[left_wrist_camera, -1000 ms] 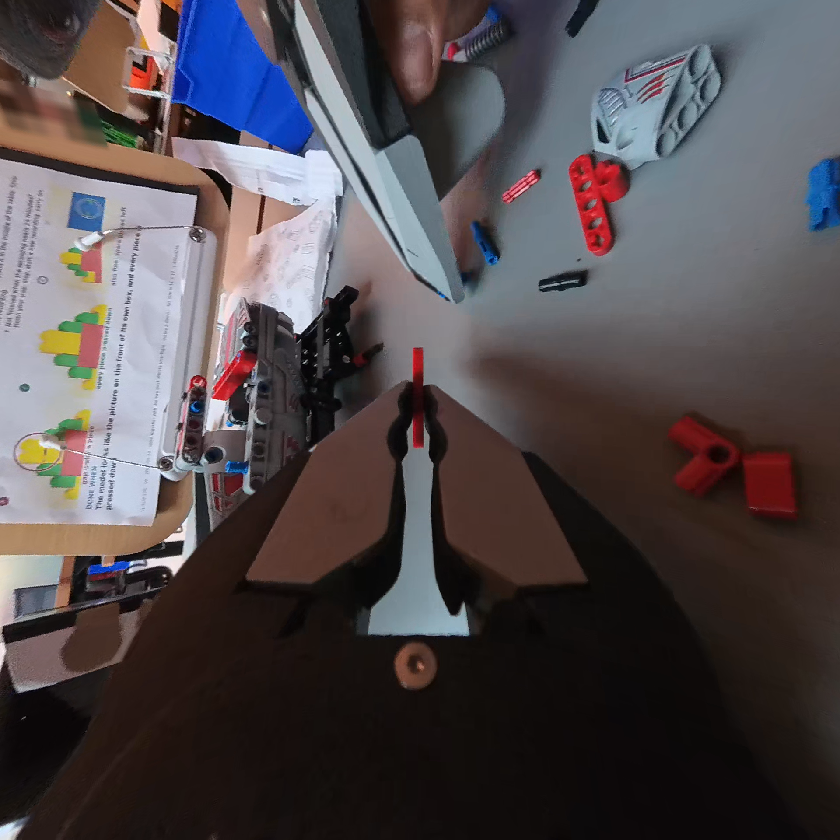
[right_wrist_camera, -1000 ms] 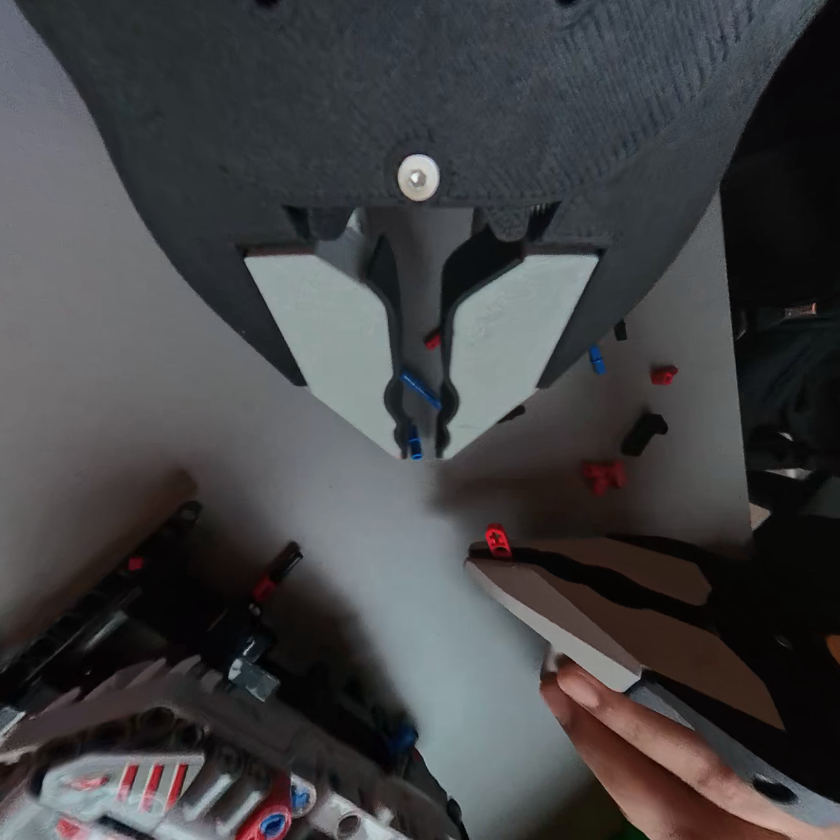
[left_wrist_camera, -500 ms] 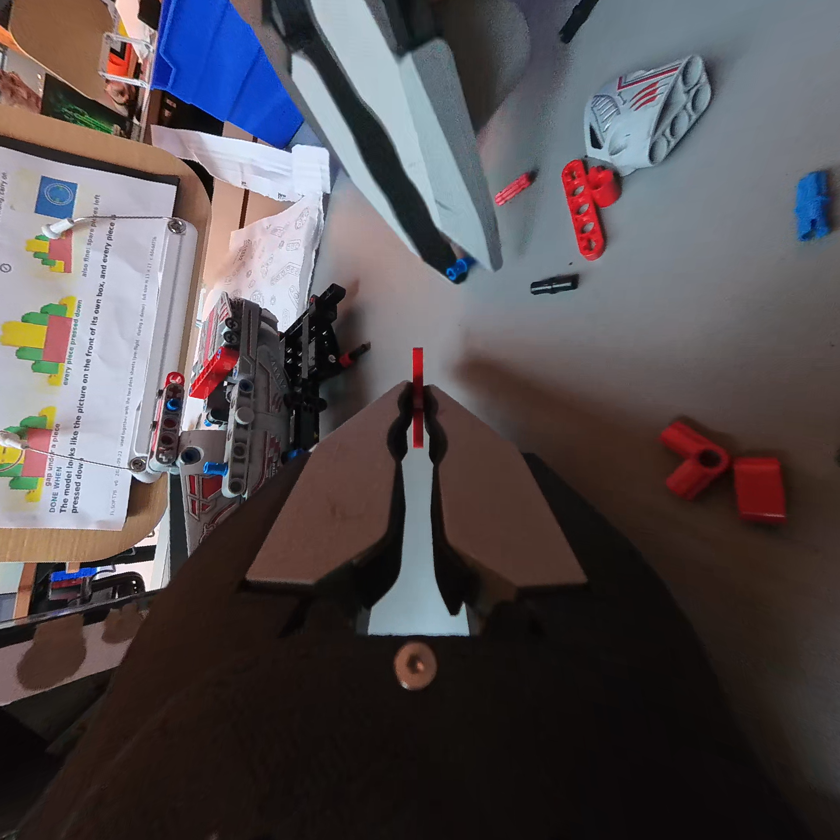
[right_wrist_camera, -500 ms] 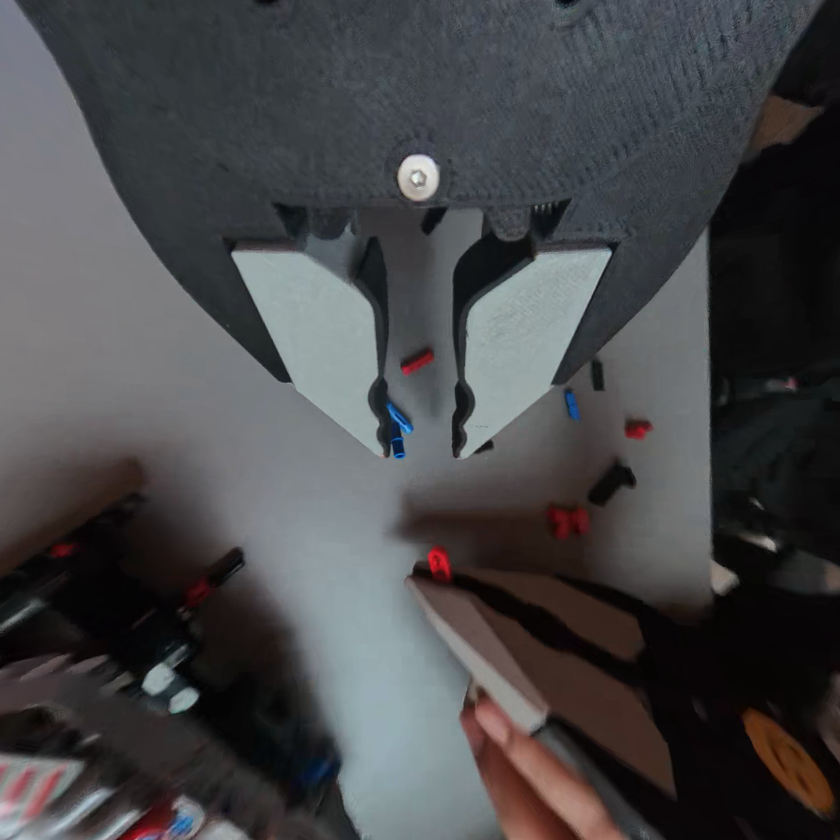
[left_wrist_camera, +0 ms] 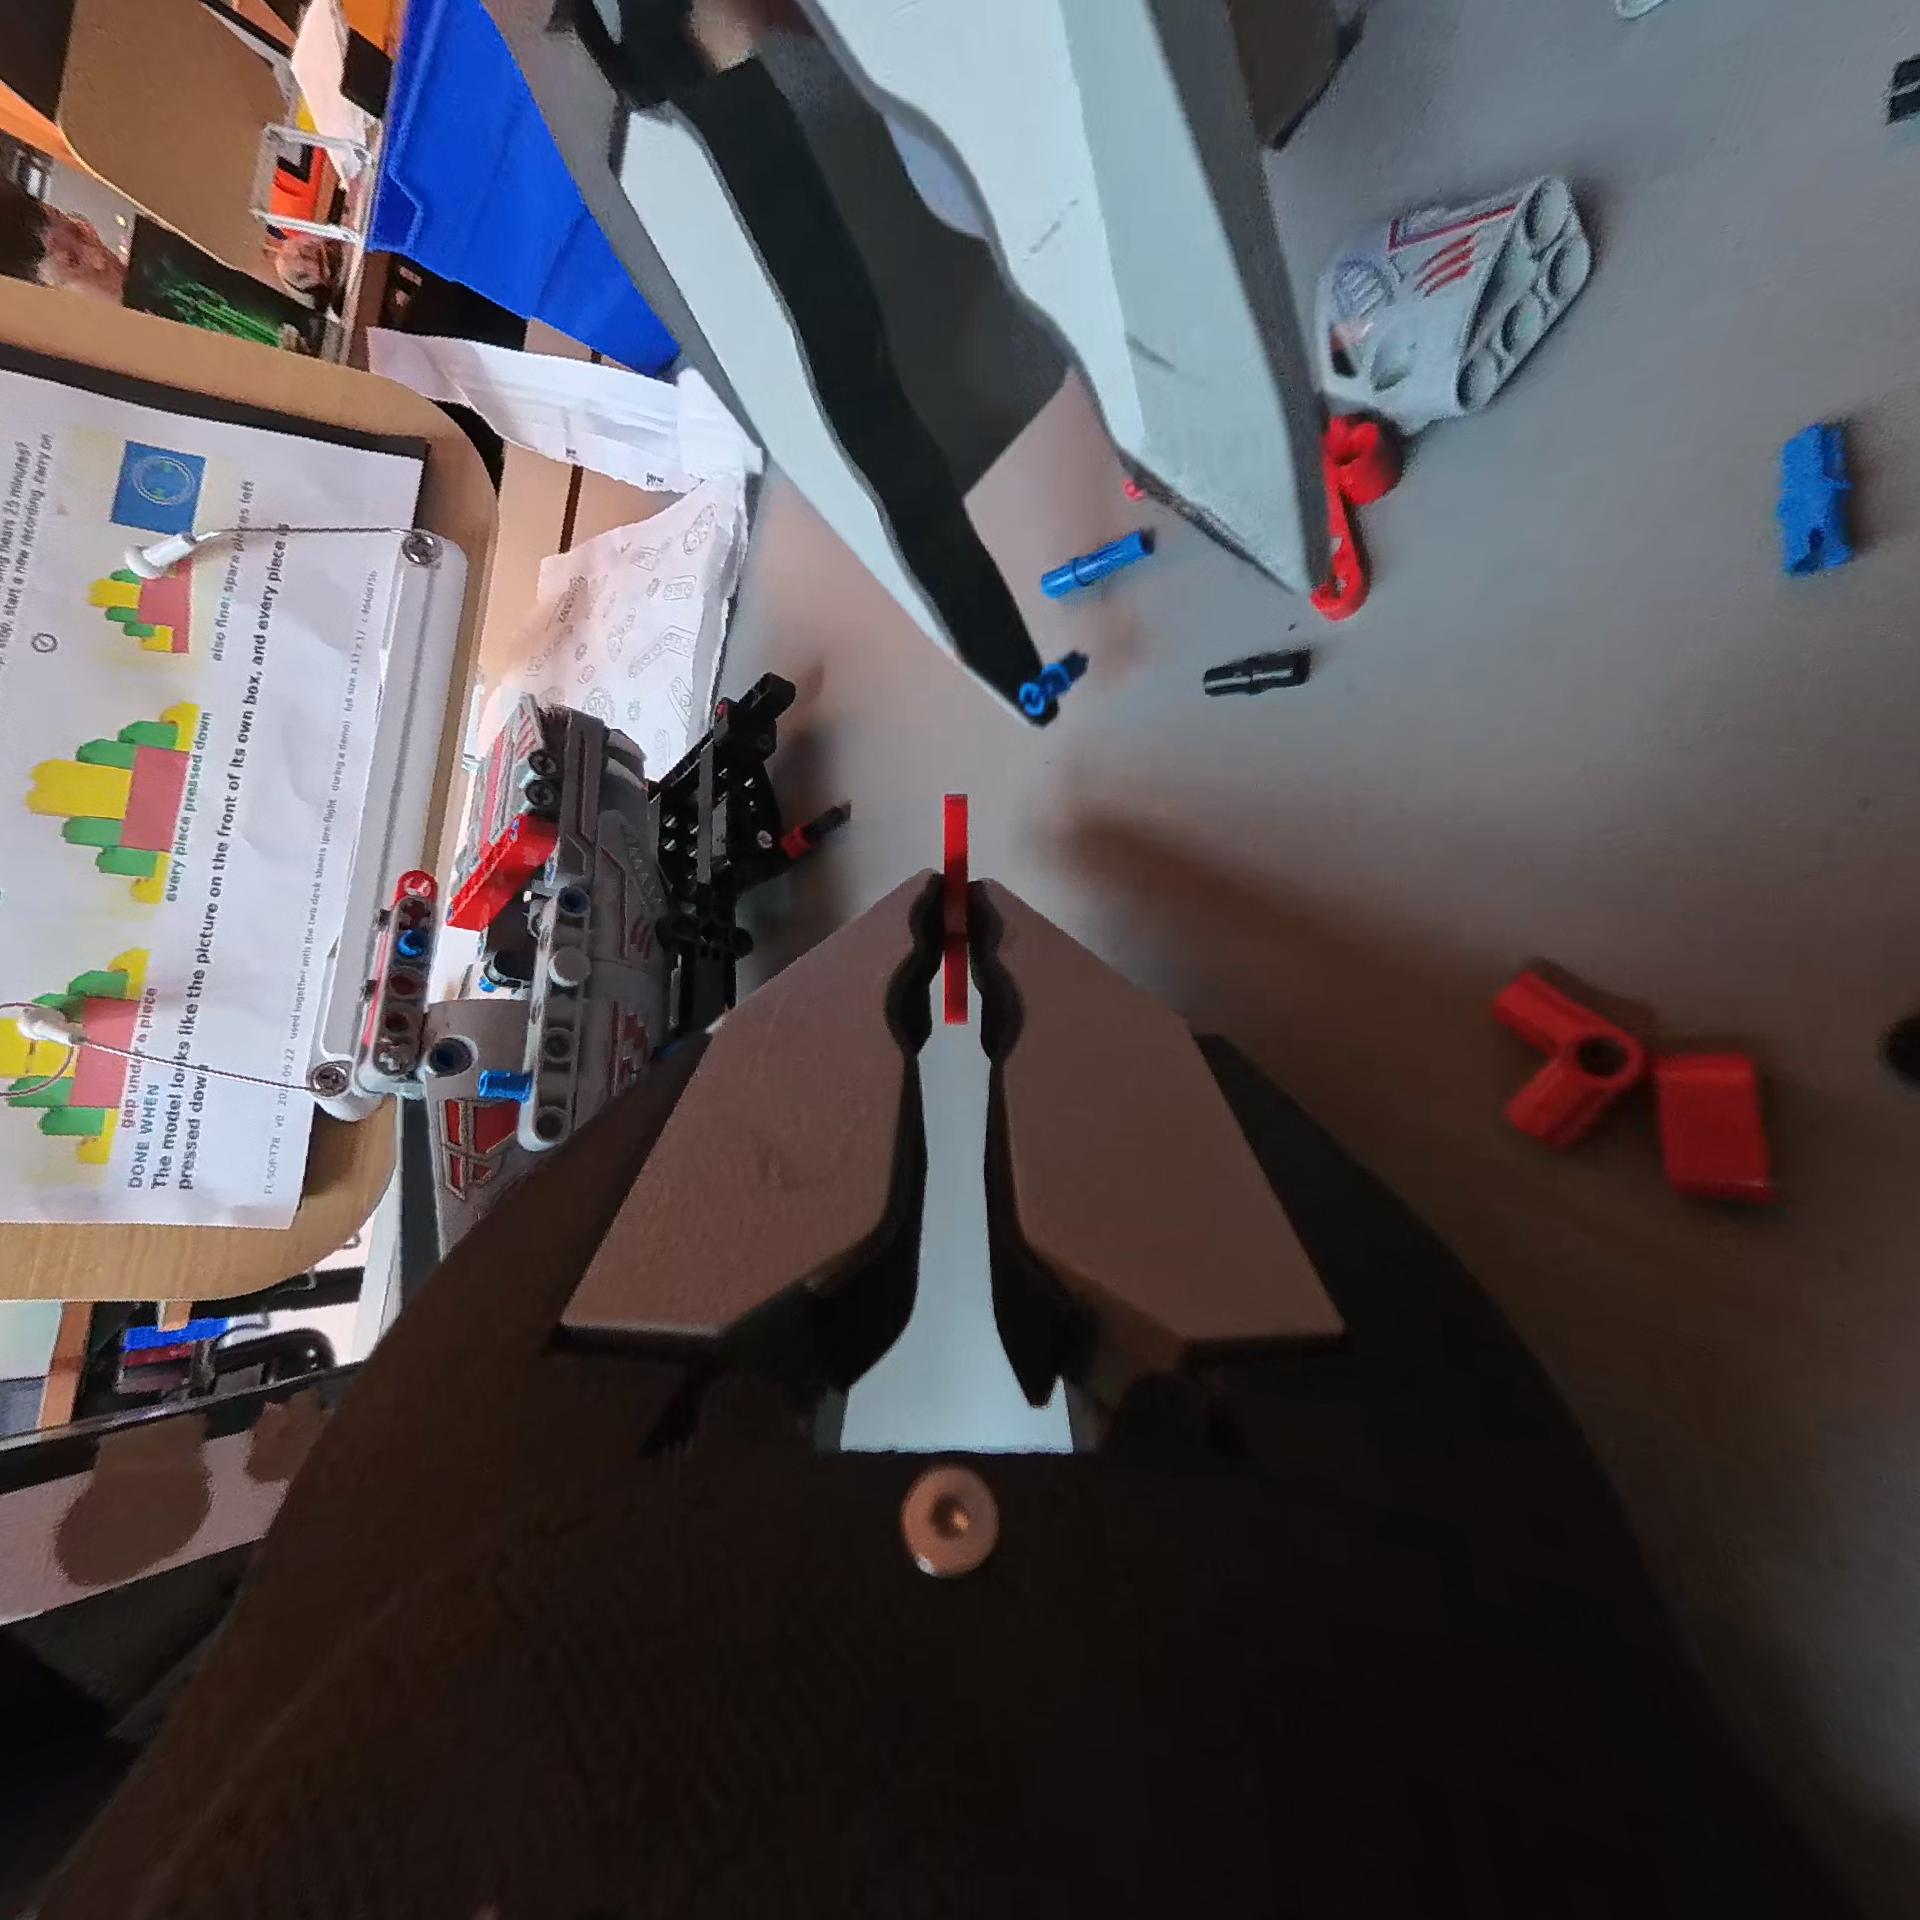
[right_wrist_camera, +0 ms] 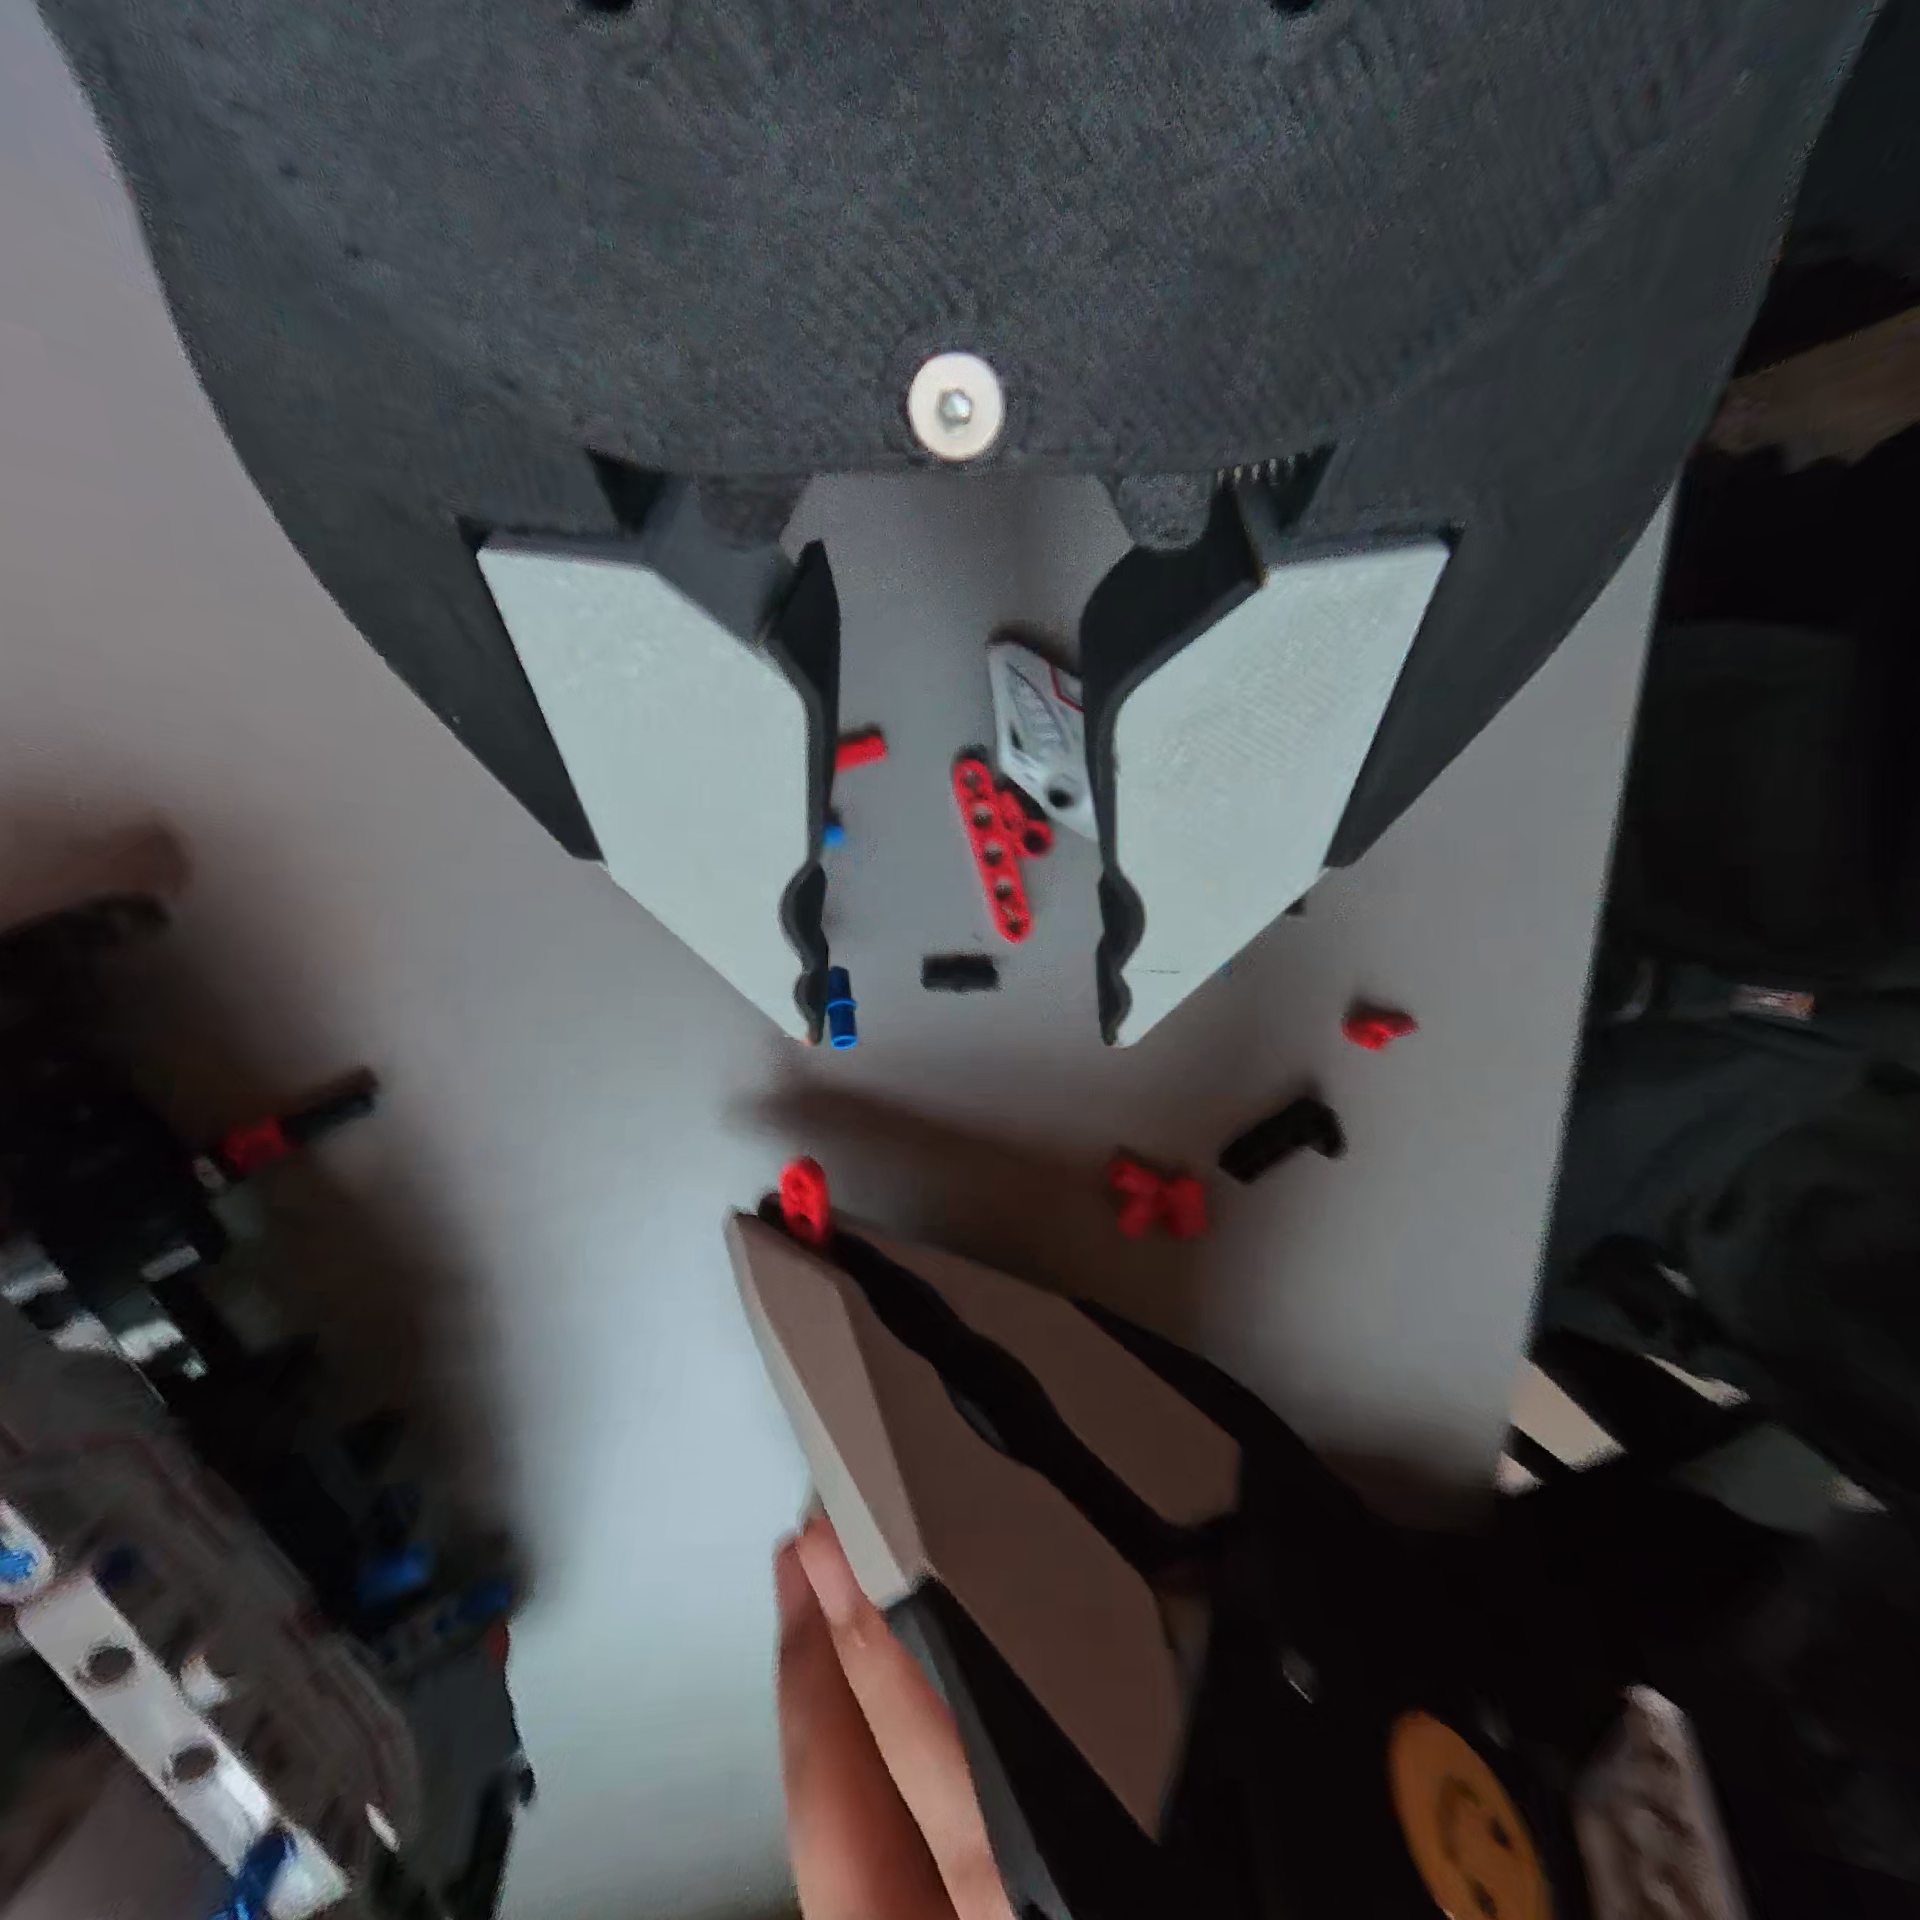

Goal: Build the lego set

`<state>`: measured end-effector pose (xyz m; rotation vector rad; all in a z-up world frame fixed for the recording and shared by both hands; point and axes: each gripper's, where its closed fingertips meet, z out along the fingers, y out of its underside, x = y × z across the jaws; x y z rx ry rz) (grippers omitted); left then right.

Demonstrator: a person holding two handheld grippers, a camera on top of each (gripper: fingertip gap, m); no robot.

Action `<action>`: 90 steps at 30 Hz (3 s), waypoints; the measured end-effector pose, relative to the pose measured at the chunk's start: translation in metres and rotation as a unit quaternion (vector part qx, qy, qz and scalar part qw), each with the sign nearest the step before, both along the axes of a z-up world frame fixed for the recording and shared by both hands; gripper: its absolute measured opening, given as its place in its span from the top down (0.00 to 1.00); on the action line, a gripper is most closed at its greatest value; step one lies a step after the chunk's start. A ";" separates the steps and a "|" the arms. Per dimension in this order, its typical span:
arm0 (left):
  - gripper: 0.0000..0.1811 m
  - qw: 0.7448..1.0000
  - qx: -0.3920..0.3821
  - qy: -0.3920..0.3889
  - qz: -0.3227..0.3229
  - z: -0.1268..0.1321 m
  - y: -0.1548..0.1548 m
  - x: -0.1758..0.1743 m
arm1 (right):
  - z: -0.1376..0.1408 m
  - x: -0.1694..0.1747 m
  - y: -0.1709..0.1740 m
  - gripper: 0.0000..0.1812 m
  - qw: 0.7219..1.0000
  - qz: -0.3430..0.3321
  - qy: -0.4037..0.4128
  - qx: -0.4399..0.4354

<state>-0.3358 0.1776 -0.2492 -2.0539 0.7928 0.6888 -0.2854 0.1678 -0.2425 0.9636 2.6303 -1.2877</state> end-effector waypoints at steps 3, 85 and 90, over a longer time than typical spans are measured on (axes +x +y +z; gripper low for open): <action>1.00 1.000 0.004 -0.002 -0.004 0.002 0.001 0.002 | -0.016 -0.003 0.001 0.69 0.999 -0.003 -0.001 0.047; 0.97 0.941 0.135 -0.277 0.141 0.053 -0.020 -0.070 | 0.041 -0.068 0.019 0.88 0.968 -0.198 0.140 -0.068; 0.97 0.943 0.126 -0.285 0.118 0.053 -0.019 -0.062 | 0.051 -0.075 0.036 0.87 0.954 -0.237 0.165 -0.083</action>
